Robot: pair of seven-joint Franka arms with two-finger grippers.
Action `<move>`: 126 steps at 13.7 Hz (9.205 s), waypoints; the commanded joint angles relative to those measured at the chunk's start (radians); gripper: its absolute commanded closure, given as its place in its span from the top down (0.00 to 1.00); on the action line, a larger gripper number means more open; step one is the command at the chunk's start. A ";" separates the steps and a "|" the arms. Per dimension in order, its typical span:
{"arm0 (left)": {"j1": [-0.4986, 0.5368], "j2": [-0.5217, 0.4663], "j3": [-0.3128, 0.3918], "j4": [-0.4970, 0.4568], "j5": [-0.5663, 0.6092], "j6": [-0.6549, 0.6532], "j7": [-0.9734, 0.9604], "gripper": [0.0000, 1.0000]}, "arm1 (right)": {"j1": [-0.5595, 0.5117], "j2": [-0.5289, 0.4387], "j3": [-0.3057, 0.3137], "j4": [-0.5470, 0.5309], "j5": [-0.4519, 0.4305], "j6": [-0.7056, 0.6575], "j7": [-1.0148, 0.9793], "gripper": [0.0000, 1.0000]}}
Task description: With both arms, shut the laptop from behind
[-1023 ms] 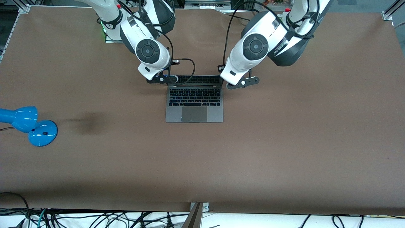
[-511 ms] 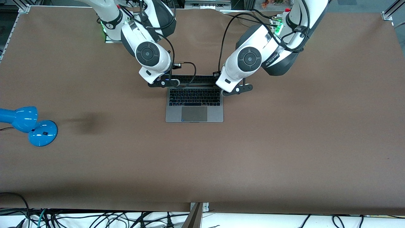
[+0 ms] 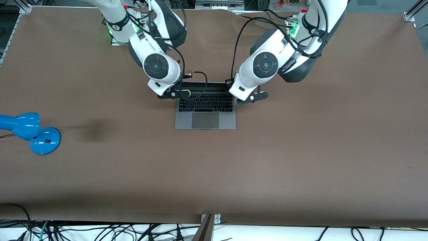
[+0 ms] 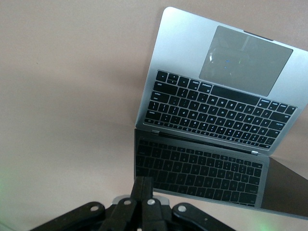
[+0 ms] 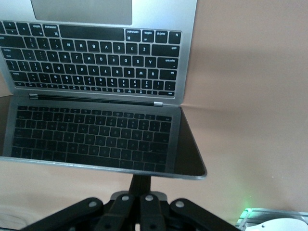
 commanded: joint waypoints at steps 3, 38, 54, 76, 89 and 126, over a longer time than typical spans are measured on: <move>-0.010 0.049 -0.011 0.012 0.061 0.027 0.008 0.00 | -0.024 0.020 0.004 0.061 0.014 -0.029 -0.030 0.00; -0.016 0.287 -0.002 0.124 0.214 0.200 -0.008 0.00 | -0.112 0.365 -0.005 0.314 -0.027 0.129 -0.178 0.00; -0.016 0.409 0.017 0.208 0.283 0.253 -0.010 0.00 | -0.105 0.470 -0.017 0.314 -0.056 0.287 -0.208 0.00; 0.013 0.269 0.051 0.196 0.305 0.126 -0.004 1.00 | -0.151 0.326 -0.069 0.438 -0.065 -0.022 -0.214 1.00; 0.010 -0.277 0.337 0.052 0.199 -0.217 0.471 1.00 | -0.149 0.161 -0.325 0.437 -0.079 -0.156 -0.204 1.00; 0.006 -0.404 0.549 0.099 0.127 -0.336 0.772 1.00 | -0.502 -0.351 -0.183 0.147 -0.236 -0.191 -0.362 1.00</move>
